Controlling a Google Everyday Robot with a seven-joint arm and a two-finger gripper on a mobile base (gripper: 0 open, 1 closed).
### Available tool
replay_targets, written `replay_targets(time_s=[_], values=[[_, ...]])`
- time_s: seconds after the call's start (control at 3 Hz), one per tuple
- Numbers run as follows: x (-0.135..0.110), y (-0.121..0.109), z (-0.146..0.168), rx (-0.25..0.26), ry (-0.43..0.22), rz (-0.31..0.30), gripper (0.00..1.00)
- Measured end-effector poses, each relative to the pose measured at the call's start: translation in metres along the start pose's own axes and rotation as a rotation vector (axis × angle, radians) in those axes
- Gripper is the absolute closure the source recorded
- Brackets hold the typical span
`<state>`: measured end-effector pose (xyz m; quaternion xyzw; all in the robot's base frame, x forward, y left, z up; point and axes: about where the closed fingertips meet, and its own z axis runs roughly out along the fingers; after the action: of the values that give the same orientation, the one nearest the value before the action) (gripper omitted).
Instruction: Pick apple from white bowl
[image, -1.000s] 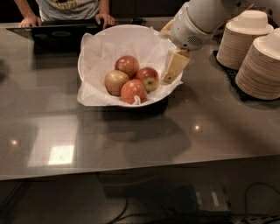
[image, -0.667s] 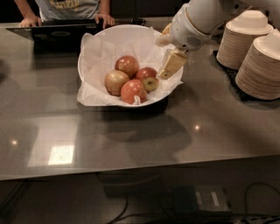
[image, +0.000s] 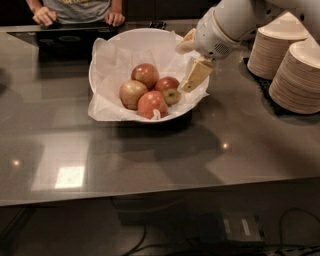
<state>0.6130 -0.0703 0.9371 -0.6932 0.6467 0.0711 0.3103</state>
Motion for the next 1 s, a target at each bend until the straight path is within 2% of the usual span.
replay_targets(time_s=[0.33, 1.0], values=[[-0.004, -0.001, 0.012, -0.048, -0.048, -0.017, 0.28], [-0.002, 0.003, 0.039, -0.133, -0.081, -0.037, 0.29]])
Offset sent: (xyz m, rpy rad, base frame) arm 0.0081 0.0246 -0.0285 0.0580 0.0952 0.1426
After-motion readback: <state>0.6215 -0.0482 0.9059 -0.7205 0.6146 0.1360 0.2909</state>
